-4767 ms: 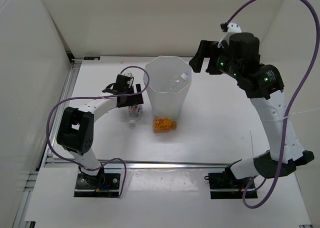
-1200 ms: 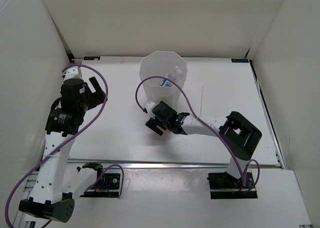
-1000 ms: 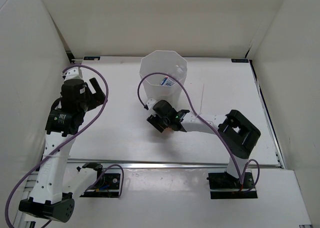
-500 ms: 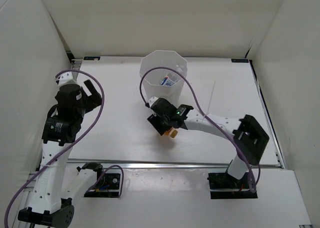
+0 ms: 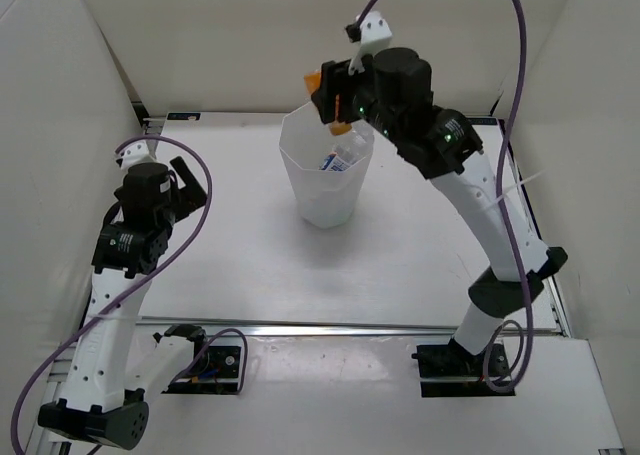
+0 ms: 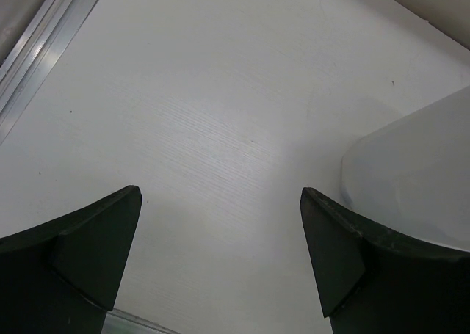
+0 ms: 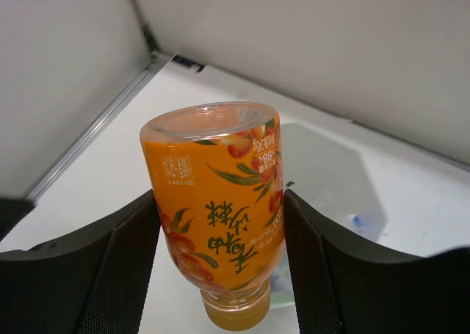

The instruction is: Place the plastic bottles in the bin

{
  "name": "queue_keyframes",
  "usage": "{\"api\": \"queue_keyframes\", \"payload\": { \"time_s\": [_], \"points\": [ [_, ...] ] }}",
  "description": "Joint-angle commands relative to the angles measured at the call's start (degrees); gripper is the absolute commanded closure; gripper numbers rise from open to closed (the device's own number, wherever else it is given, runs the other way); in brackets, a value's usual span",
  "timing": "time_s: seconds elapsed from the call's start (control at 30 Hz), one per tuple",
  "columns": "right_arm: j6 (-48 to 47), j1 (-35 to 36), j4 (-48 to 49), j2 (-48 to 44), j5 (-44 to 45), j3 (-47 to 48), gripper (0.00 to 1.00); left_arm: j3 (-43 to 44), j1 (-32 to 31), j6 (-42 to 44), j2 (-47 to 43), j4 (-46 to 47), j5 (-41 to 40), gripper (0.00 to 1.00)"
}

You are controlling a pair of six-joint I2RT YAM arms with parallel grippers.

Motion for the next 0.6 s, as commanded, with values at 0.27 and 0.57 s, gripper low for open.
{"api": "queue_keyframes", "payload": {
  "time_s": [0.27, 0.57],
  "points": [
    [-0.08, -5.35, 0.86, 12.51, -7.35, 5.87, 0.35, 1.63, 0.27, 0.17, 1.47, 1.08, 1.35, 0.0],
    [8.7, -8.24, -2.82, 1.8, 3.9, -0.9, 0.0, 1.63, 0.27, 1.23, 2.0, 1.08, 1.35, 0.0]
  ]
}}
